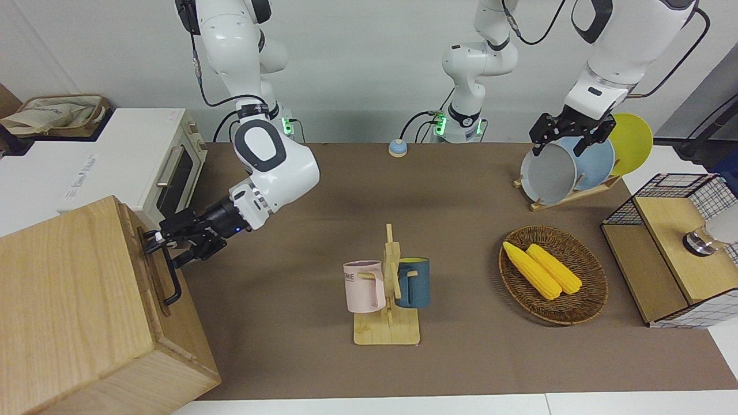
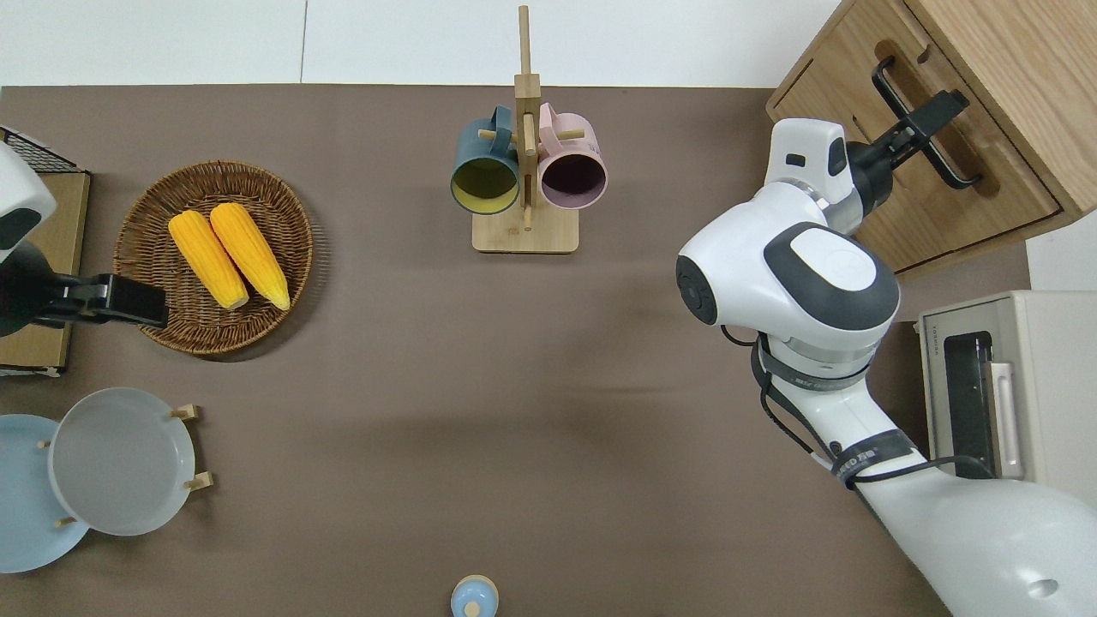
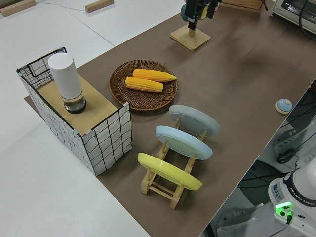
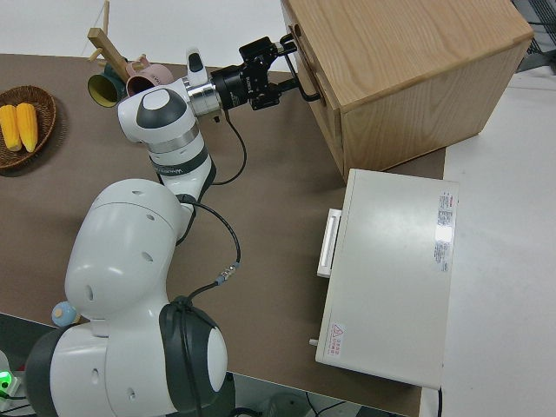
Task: Slide drawer open with right arm
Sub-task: 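Reach the right gripper up to the black drawer handle, then close the right gripper on the black drawer handle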
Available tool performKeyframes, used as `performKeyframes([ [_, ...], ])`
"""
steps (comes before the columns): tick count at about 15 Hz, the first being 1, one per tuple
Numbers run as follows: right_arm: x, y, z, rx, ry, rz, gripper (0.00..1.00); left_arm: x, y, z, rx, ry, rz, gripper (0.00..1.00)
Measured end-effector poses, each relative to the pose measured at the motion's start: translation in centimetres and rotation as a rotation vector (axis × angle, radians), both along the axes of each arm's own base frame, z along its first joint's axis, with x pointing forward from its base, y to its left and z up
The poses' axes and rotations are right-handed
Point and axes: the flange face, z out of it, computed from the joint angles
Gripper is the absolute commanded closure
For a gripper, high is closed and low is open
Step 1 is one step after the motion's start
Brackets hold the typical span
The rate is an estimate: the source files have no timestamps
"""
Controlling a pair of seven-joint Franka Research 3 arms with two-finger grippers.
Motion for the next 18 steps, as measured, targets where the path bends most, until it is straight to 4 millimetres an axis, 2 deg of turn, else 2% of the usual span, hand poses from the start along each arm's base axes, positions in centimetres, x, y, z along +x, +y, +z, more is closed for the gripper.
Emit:
performKeyframes([
  [3, 0.1, 0.1, -0.7, -0.029, -0.023, -0.004, 0.059, 0.0, 0.0, 0.0, 0.000, 0.000, 0.000, 0.01],
  [5, 0.1, 0.2, -1.3, -0.013, -0.056, -0.013, 0.265, 0.0, 0.0, 0.0, 0.000, 0.000, 0.000, 0.01],
  [7, 0.1, 0.5, -2.0, -0.007, -0.065, -0.012, 0.558, 0.0, 0.0, 0.0, 0.000, 0.000, 0.000, 0.01],
  [9, 0.1, 0.6, -2.4, -0.010, -0.067, -0.016, 0.797, 0.0, 0.0, 0.0, 0.000, 0.000, 0.000, 0.01],
  [12, 0.1, 0.5, -2.3, -0.014, -0.069, -0.022, 0.971, 0.0, 0.0, 0.0, 0.000, 0.000, 0.000, 0.01],
  [13, 0.1, 0.5, -2.3, -0.014, -0.069, -0.022, 1.000, 0.0, 0.0, 0.0, 0.000, 0.000, 0.000, 0.01],
  [18, 0.1, 0.7, -2.4, -0.008, -0.082, -0.023, 1.000, 0.0, 0.0, 0.0, 0.000, 0.000, 0.000, 0.01],
])
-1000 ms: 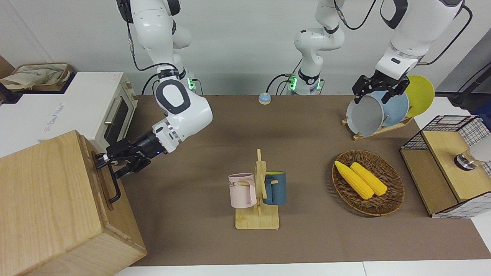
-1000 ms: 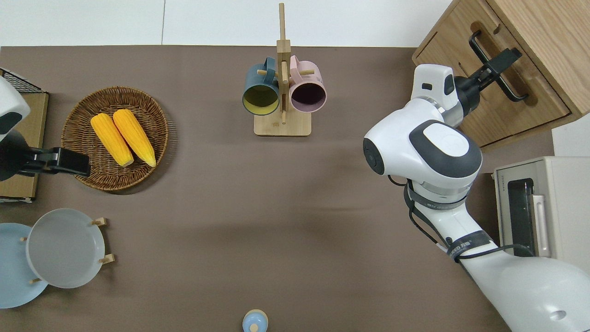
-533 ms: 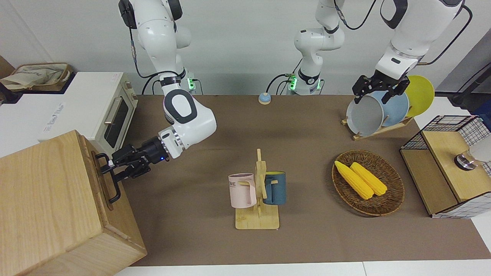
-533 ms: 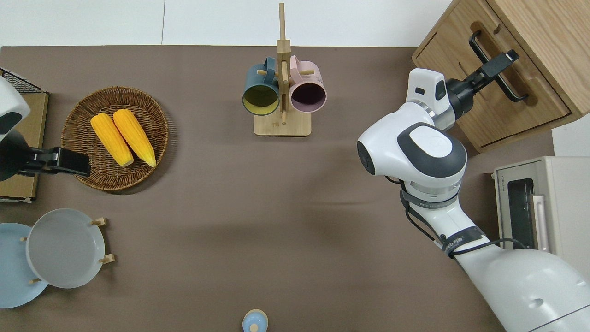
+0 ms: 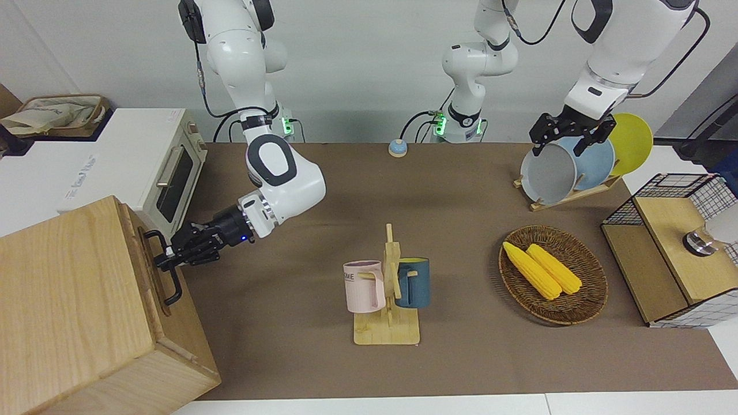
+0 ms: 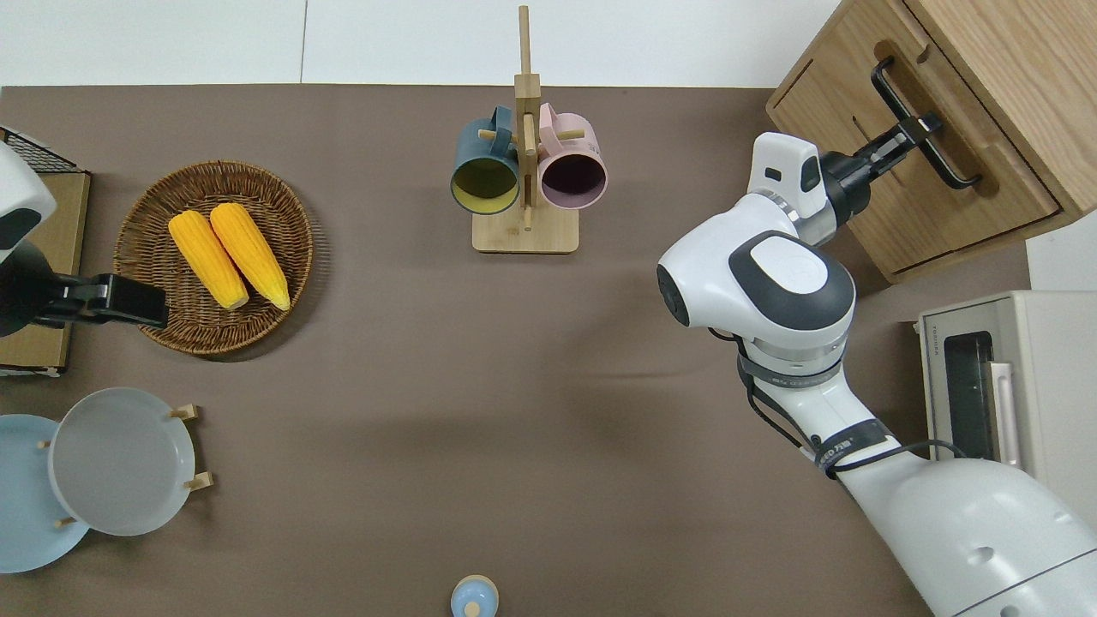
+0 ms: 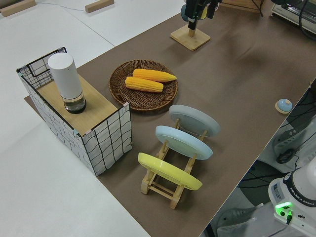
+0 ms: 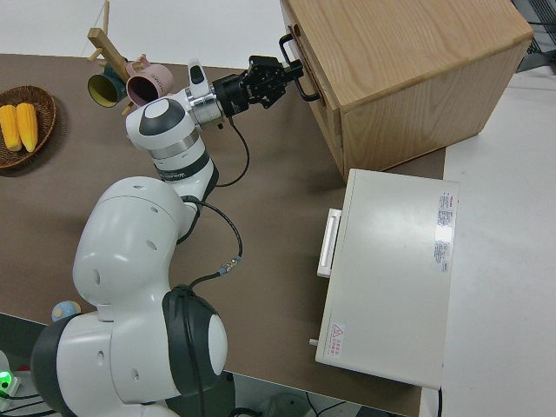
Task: Slide drawer open with right arm
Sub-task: 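Close the right gripper on the black drawer handle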
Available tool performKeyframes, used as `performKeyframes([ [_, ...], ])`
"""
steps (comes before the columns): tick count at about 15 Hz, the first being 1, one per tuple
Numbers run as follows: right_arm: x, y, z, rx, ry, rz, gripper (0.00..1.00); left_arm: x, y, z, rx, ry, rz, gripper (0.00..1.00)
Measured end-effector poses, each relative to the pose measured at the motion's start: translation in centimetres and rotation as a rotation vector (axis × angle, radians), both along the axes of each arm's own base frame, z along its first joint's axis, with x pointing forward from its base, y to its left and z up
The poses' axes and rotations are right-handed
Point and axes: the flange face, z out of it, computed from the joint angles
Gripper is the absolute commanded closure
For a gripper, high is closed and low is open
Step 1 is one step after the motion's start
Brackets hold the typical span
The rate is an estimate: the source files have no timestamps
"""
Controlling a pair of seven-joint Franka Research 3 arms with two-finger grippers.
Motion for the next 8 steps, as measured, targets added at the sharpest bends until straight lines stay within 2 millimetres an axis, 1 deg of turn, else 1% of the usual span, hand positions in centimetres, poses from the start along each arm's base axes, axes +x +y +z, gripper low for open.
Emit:
performKeyframes([
  [2, -0.1, 0.2, 0.0, -0.003, -0.001, -0.001, 1.000, 0.0, 0.0, 0.0, 0.000, 0.000, 0.000, 0.01],
  [5, -0.4, 1.1, -0.2, -0.015, -0.003, -0.007, 1.000, 0.0, 0.0, 0.0, 0.000, 0.000, 0.000, 0.01],
  [7, -1.0, 2.5, -0.3, -0.028, -0.005, -0.012, 1.000, 0.0, 0.0, 0.0, 0.000, 0.000, 0.000, 0.01],
  [8, -1.5, 3.8, -0.4, -0.030, -0.006, -0.019, 1.000, 0.0, 0.0, 0.0, 0.000, 0.000, 0.000, 0.01],
])
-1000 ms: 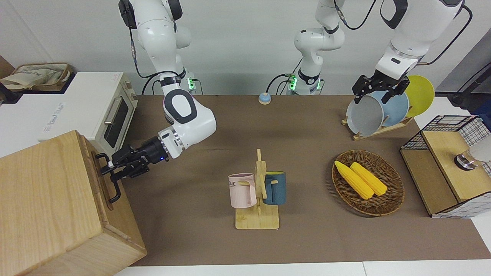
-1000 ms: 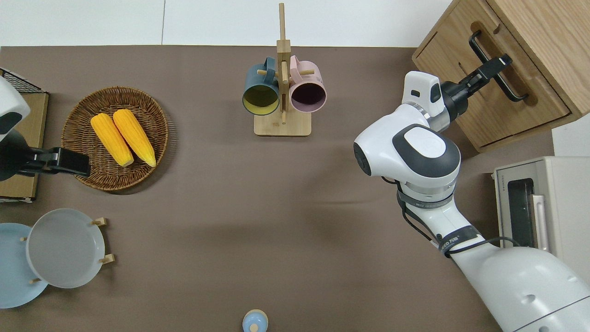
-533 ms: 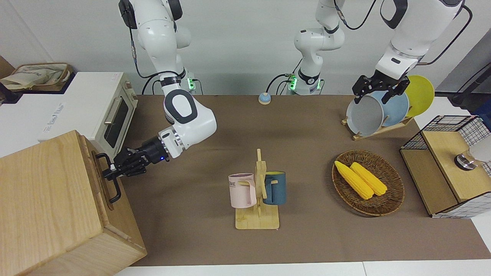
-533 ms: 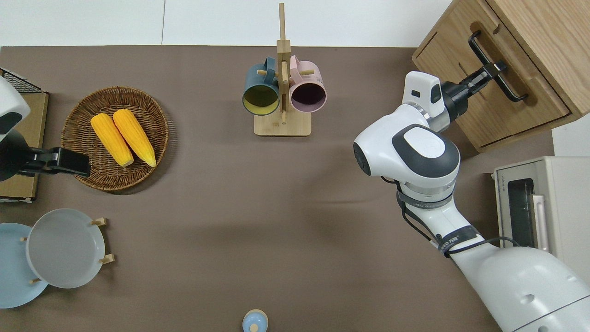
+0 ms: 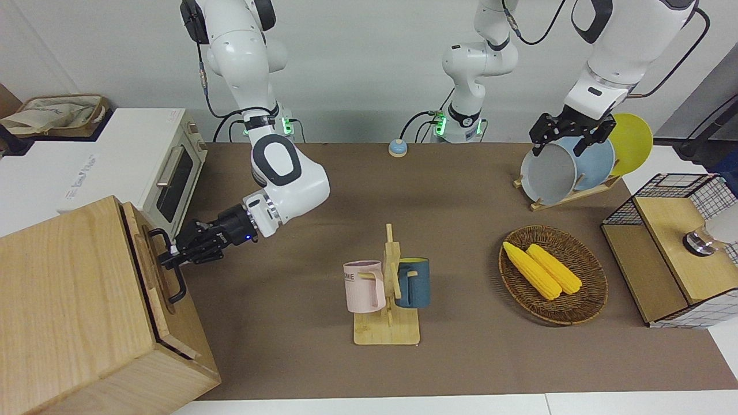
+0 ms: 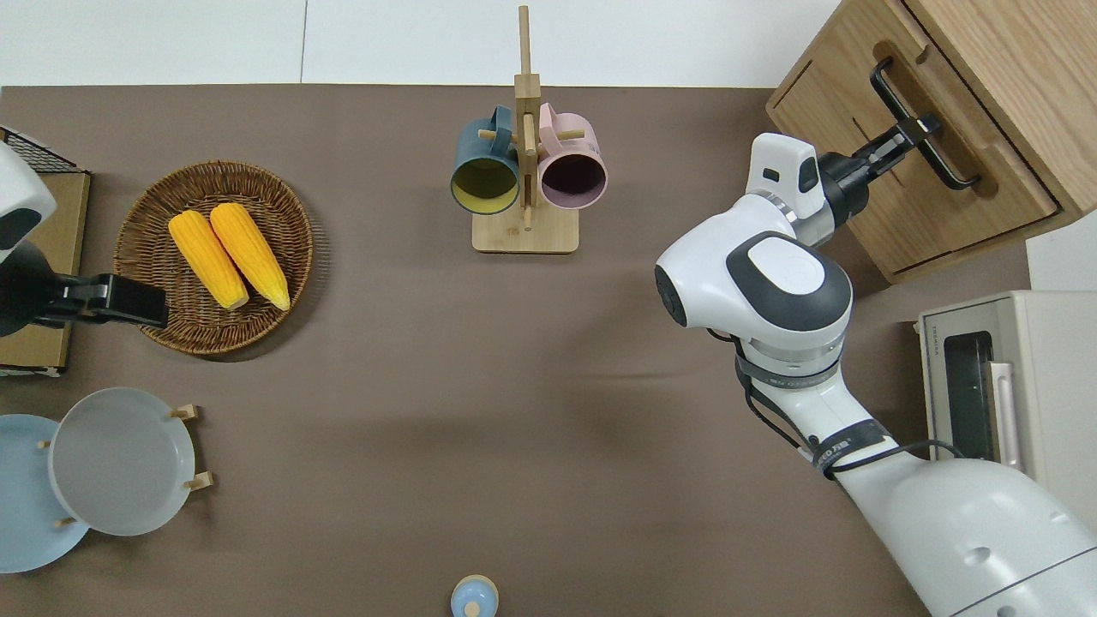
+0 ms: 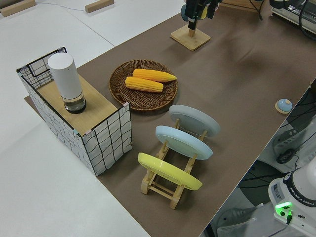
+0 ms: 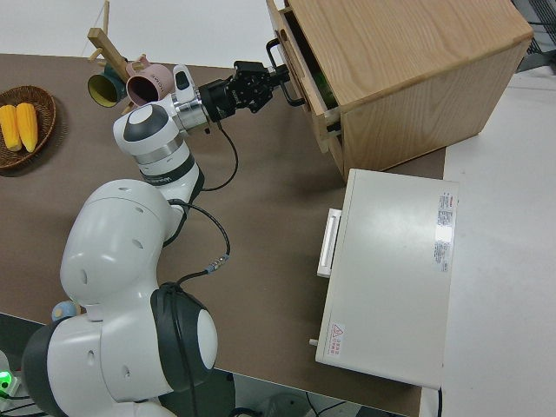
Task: Slide drawer open with right arm
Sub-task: 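Close the right gripper on the black drawer handle, then pull the handle toward the robot with the right gripper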
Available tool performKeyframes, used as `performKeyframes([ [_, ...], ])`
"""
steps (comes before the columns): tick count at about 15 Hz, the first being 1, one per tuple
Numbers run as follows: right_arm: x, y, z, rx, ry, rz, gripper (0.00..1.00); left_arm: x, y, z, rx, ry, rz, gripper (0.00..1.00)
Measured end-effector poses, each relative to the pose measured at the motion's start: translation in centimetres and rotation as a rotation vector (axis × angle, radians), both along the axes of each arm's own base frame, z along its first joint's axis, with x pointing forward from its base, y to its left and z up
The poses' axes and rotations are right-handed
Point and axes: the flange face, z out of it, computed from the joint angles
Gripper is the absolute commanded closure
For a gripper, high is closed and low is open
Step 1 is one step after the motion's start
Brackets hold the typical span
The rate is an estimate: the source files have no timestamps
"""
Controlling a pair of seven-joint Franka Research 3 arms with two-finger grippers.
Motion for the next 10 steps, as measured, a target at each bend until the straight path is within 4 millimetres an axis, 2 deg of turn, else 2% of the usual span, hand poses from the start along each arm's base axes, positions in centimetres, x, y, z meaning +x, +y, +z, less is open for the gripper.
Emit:
performKeyframes([
  [1, -0.7, 1.6, 0.1, 0.006, 0.000, -0.005, 1.000, 0.0, 0.0, 0.0, 0.000, 0.000, 0.000, 0.01],
  [10, -5.5, 11.0, 0.2, 0.013, 0.003, -0.014, 1.000, 0.0, 0.0, 0.0, 0.000, 0.000, 0.000, 0.01],
])
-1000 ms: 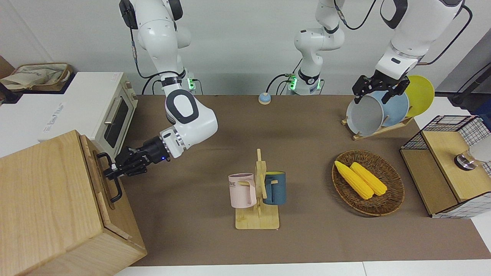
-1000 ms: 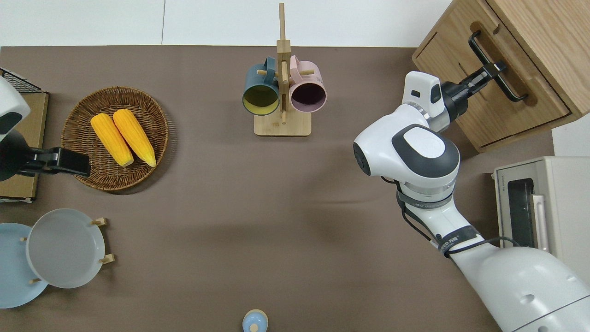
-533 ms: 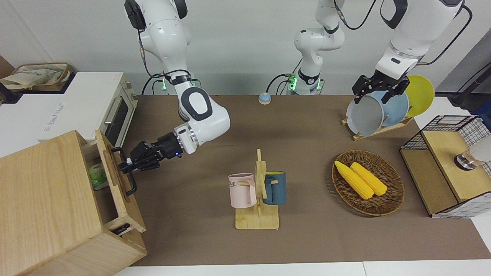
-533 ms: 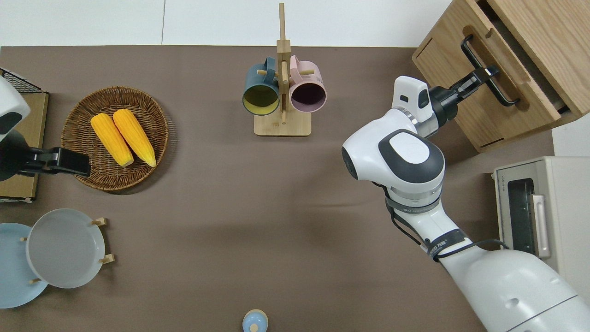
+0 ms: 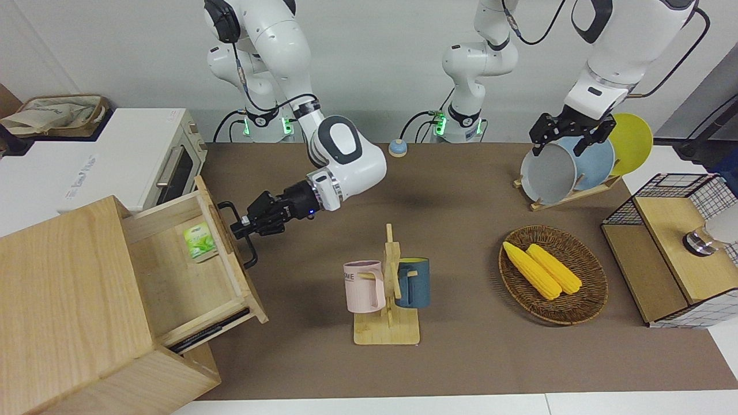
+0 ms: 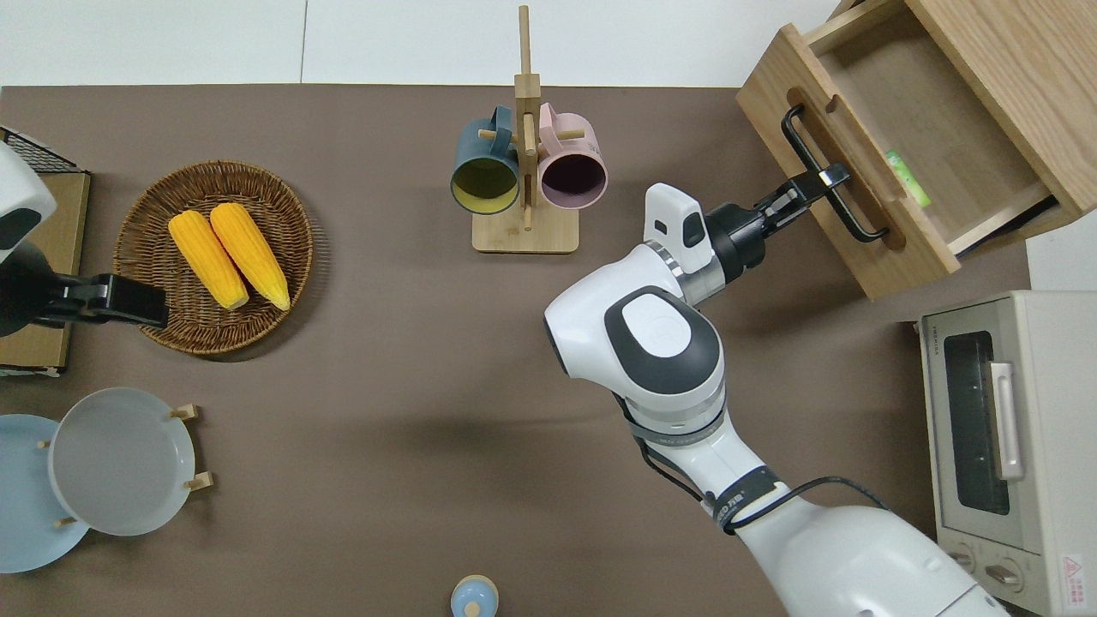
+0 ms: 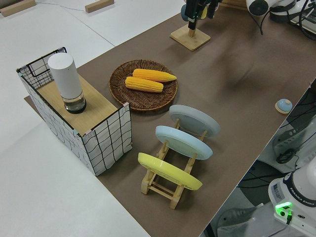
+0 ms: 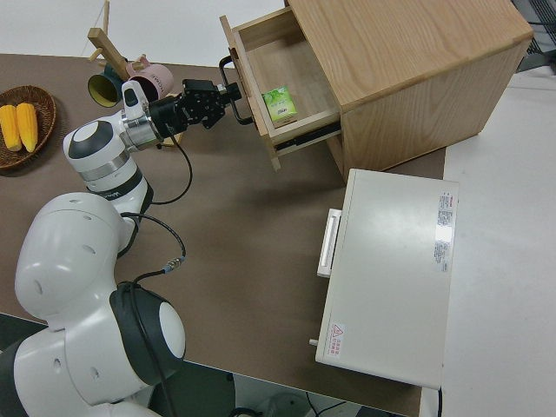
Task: Slide drawer open with right arm
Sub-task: 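Pull the handle toward the robot with the right gripper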
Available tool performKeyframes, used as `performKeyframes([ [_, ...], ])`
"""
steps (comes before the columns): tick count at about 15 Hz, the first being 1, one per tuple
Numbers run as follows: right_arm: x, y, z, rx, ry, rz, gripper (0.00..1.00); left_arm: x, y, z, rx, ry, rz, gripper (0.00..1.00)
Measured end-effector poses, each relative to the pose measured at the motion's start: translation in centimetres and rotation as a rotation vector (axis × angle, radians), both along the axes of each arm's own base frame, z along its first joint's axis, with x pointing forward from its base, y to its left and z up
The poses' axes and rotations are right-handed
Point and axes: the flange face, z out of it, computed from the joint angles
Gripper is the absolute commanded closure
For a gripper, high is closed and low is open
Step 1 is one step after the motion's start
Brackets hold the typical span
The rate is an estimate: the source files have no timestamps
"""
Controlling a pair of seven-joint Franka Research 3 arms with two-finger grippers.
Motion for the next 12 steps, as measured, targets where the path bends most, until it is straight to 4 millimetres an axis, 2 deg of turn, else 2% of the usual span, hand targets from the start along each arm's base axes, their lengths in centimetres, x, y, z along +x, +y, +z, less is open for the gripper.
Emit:
performKeyframes([
  [5, -3.0, 4.9, 0.2, 0.009, 0.002, 0.019, 1.000, 0.0, 0.0, 0.0, 0.000, 0.000, 0.000, 0.01],
  [12, -4.7, 7.4, 0.3, 0.010, 0.003, 0.033, 1.000, 0.0, 0.0, 0.0, 0.000, 0.000, 0.000, 0.01],
])
